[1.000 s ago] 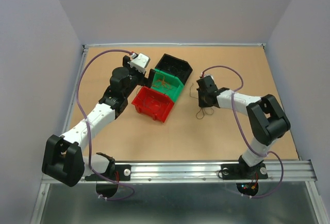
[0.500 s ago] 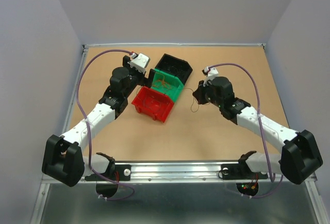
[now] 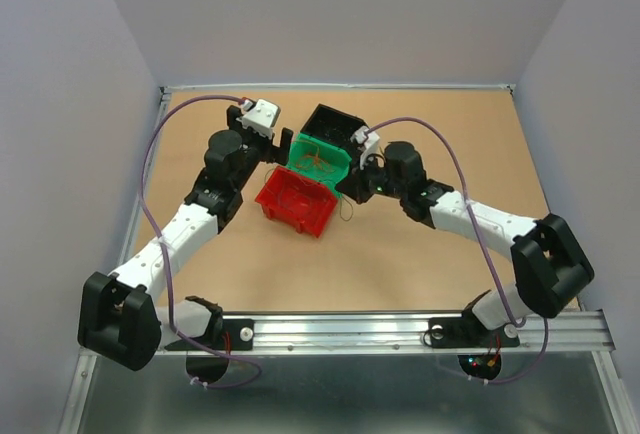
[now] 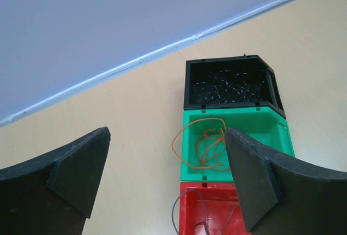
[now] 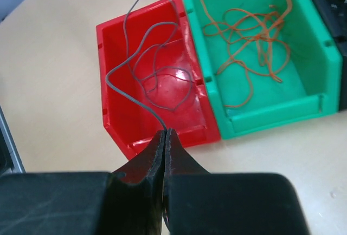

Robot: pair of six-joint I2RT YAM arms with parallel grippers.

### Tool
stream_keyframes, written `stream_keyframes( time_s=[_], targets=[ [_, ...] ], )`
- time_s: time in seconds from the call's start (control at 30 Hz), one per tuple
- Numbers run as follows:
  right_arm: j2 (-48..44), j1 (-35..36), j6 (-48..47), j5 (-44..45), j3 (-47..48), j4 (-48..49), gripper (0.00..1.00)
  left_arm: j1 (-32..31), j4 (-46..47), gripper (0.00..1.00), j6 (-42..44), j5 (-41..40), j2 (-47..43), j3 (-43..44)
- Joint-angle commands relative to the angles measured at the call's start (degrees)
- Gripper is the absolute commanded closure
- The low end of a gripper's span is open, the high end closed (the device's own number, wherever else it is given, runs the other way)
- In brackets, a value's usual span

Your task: Untangle the cables

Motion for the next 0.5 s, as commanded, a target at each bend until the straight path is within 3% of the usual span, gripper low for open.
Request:
stream_keyframes(
  time_s=[0.0, 0.3, 0.47],
  targets=[
    [3.3, 5.1, -3.6, 0.8, 8.5, 2.1, 1.0, 1.6, 3.2, 0.01, -2.2, -1.4, -3.1, -0.2],
    [21.5, 12.3, -6.4, 13.8, 23.8, -6.8, 0.99, 4.4, 4.9, 0.01, -4.9, -3.8, -5.0, -1.1],
    [35.1, 13.1, -7.8, 20.2, 37.4, -19.0, 1.0, 4.8, 5.0, 0.01, -5.2, -3.3, -5.0, -1.2]
  ],
)
